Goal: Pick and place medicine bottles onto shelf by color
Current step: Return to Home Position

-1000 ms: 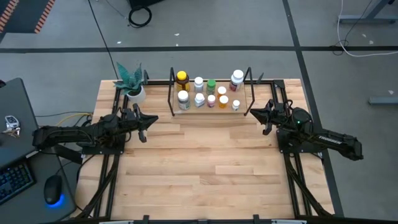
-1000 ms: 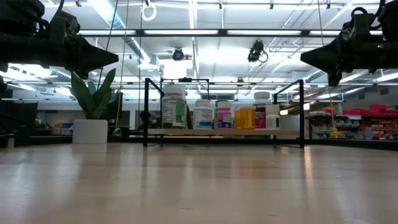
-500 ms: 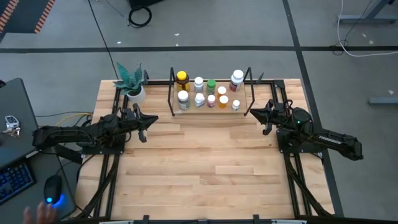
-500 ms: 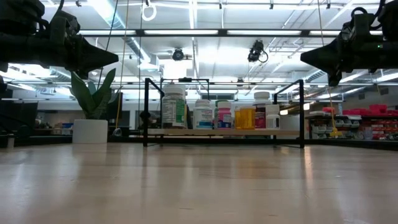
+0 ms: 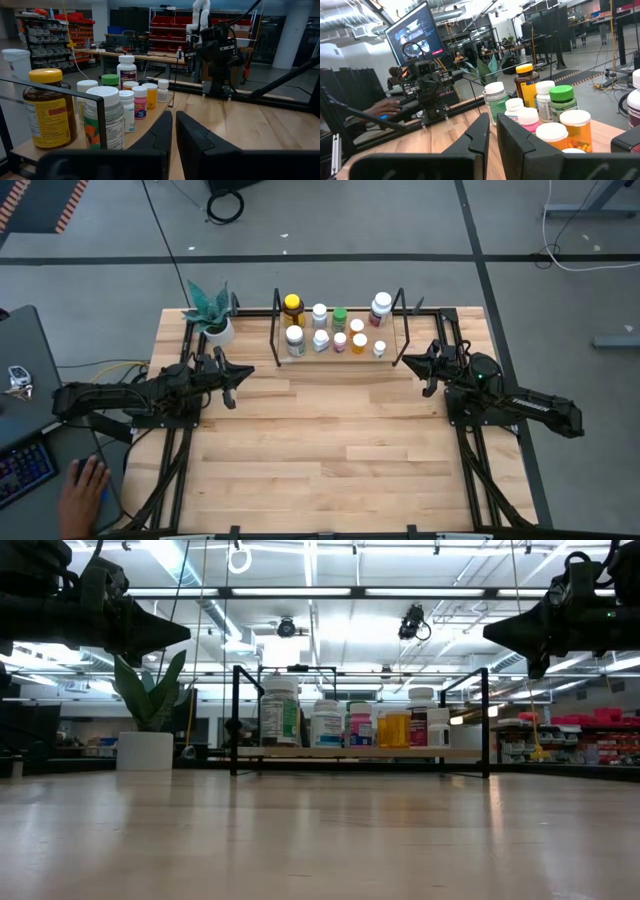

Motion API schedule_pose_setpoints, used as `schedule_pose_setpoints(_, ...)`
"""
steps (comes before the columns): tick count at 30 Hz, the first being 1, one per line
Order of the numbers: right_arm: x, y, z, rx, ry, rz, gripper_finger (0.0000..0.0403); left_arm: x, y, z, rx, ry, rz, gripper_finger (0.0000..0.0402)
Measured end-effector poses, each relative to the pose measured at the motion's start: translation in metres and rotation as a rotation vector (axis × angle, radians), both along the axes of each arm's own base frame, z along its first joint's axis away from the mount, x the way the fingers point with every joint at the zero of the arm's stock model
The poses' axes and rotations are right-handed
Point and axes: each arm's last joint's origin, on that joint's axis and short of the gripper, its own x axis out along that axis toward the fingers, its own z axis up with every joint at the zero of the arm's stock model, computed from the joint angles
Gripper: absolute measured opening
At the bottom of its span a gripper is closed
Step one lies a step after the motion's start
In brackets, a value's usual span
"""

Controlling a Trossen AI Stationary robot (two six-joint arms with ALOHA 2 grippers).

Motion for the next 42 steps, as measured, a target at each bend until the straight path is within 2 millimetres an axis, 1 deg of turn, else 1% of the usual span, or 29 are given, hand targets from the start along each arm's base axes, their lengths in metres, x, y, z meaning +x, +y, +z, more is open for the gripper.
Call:
schedule_pose_setpoints(12, 0.0000, 0.0000, 0.0000, 0.000, 0.000, 0.000, 0.0042, 0.0000, 0.0000, 0.0001, 0.000, 0.000, 0.000, 0.0039)
schedule_pose_setpoints(22, 0.0000, 0.0000, 0.0000, 0.000, 0.000, 0.000, 0.0042, 0.0000, 0.0000, 0.0000, 0.000, 0.000, 0.000, 0.0028)
schedule_pose_setpoints(33, 0.0000, 0.0000, 0.0000, 0.000, 0.000, 0.000, 0.0042, 0.0000, 0.0000, 0.0001, 0.000, 0.000, 0.000, 0.0040)
schedule_pose_setpoints(42, 0.0000, 0.0000, 0.0000, 0.000, 0.000, 0.000, 0.0042, 0.0000, 0.0000, 0.0001, 0.000, -0.001, 0.000, 0.0030)
